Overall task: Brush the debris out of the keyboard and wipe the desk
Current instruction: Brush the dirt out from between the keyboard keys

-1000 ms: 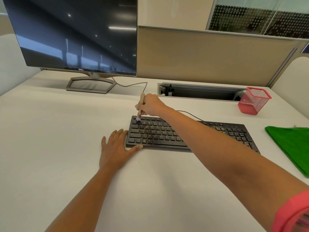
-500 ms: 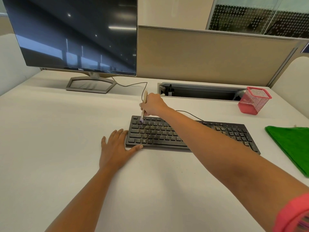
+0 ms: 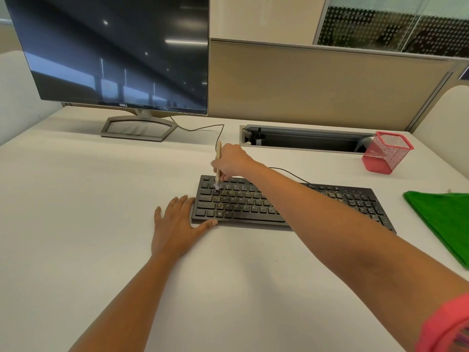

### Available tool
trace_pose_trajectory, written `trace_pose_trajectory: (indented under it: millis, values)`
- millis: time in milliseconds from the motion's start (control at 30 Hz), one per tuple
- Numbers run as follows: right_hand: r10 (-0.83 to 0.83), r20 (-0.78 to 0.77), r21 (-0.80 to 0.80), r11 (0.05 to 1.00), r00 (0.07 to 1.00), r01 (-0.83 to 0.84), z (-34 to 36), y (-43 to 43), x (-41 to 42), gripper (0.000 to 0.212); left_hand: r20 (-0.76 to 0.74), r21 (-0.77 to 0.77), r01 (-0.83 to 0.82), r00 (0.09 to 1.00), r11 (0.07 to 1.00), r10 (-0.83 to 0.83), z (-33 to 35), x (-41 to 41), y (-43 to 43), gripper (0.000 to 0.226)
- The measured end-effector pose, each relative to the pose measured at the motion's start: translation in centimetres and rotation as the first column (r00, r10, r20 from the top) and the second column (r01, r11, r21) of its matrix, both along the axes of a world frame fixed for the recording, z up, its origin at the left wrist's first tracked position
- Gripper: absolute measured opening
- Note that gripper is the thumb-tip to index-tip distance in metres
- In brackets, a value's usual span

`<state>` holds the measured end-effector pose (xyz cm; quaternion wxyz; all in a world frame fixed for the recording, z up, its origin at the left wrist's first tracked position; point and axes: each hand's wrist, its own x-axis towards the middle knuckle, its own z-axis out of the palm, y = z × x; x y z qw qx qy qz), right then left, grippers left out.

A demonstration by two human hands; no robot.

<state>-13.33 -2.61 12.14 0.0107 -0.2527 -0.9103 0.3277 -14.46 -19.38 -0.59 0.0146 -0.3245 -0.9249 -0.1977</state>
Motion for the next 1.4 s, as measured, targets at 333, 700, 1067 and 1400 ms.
trace_pose_trajectory:
  millis: [333,700,1067,1400]
  values:
    - [0.199,-0.091,-0.024,0.979,0.976,-0.201,-0.1,-1.1,-0.3,0.027,-0.012,-0.013,0.003,1.0,1.0,-0.003,0.0,0.0,0.0,0.105]
    - [0.262,0.23,0.204,0.929,0.937,-0.31,1.5,-0.4,0.1,0.014,0.001,-0.017,-0.006,1.0,1.0,0.006,0.0,0.0,0.0,0.108]
    - [0.186,-0.03,0.027,0.982,0.982,-0.185,1.5,-0.4,-0.3,0.026,-0.009,-0.017,-0.002,1.0,1.0,0.002,0.1,0.0,0.1,0.104]
    - [0.127,0.152,0.234,0.959,0.98,-0.161,1.5,0.5,0.3,0.011,0.001,-0.02,-0.003,1.0,1.0,0.003,0.1,0.0,0.0,0.105]
